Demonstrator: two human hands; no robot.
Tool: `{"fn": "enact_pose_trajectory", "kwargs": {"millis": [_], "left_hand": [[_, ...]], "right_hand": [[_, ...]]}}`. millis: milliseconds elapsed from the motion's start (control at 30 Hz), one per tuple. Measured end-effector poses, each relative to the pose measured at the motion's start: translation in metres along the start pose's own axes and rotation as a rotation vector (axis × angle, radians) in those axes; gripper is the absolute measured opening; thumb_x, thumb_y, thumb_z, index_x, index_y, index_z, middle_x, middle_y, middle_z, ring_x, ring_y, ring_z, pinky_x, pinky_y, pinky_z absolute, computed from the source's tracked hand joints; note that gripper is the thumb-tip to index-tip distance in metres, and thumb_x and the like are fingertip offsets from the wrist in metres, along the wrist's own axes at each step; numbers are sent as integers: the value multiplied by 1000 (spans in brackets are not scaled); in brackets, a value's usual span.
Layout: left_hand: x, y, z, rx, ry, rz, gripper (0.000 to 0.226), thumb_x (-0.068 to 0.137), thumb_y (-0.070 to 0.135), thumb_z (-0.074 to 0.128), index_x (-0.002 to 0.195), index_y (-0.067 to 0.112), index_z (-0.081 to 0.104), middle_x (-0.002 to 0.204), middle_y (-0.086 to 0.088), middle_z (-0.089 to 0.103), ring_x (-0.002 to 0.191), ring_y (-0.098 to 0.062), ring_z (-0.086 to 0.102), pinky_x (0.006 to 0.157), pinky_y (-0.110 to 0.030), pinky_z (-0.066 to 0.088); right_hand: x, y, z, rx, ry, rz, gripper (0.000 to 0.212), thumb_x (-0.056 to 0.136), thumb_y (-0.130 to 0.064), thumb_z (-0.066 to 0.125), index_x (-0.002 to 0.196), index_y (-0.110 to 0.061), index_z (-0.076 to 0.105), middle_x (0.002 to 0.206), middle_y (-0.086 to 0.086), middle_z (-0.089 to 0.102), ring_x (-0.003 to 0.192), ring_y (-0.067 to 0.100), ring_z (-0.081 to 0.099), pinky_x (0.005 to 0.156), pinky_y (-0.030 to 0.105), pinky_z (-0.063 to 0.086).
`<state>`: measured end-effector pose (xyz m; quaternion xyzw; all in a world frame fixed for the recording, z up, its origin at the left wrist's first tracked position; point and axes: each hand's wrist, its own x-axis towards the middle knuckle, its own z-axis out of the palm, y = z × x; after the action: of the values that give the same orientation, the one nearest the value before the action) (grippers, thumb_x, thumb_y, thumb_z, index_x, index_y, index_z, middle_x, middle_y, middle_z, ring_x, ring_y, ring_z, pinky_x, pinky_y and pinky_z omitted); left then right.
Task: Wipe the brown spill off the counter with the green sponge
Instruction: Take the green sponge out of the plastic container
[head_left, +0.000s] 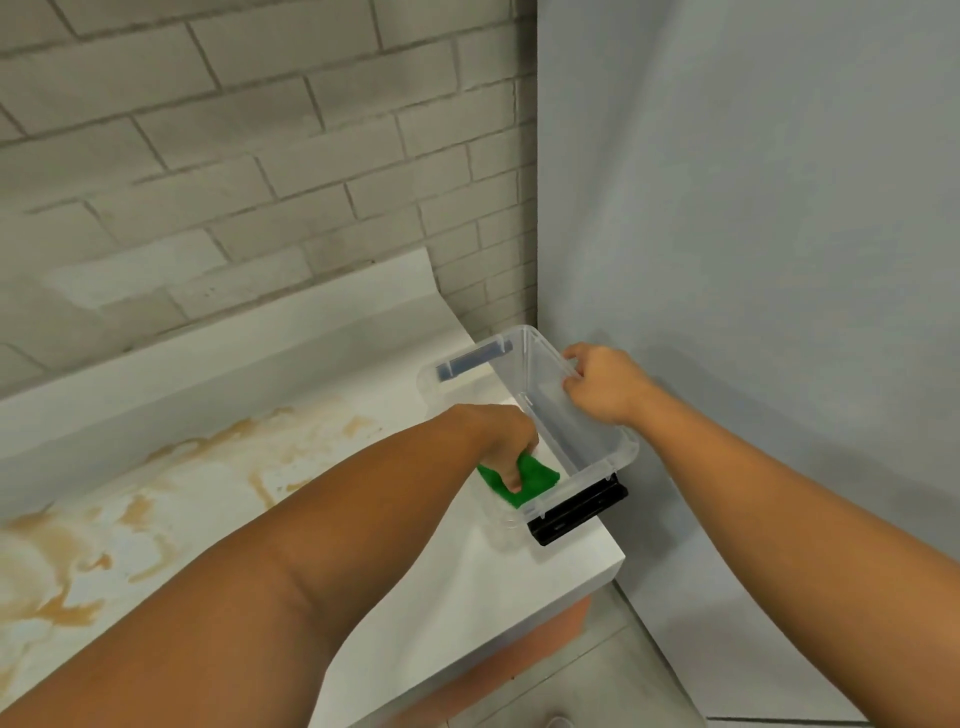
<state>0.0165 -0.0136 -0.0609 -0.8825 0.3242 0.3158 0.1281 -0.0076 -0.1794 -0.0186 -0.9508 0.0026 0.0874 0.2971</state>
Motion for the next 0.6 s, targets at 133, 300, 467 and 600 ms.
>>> {"fn": "enact_pose_trajectory", "kwargs": {"millis": [133,300,467,600], "left_hand": [[-25,-2,-18,-100,315,21,29,85,32,71,102,19,52,92,-2,58,82,-22,57,66,-32,45],[-94,-27,-44,-437,789,-103,26,88,31,67,106,14,58,89,-5,67,79,-24,61,66,-33,48],[-187,-81,17,-882,1008,-405,25,90,31,66,110,17,59,94,1,65,82,-16,60,63,-24,46],[-257,-117,120,-1078,989,-601,28,92,34,65,112,15,61,101,-4,68,92,-22,65,80,-39,57]], "right_hand": [[1,-21,3,-118,203,-43,55,91,-33,56,139,-10,44,135,17,51,123,37,45,99,46,44],[-1,-87,2,35,522,-260,47,90,-35,52,131,-12,56,130,13,57,120,34,48,99,44,43],[-27,-167,29,206,533,-529,40,94,-30,50,130,-12,56,132,6,57,124,24,46,103,28,34],[-56,-222,94,191,373,-659,40,96,-32,50,131,-14,54,135,4,55,127,23,46,104,30,35]]}}
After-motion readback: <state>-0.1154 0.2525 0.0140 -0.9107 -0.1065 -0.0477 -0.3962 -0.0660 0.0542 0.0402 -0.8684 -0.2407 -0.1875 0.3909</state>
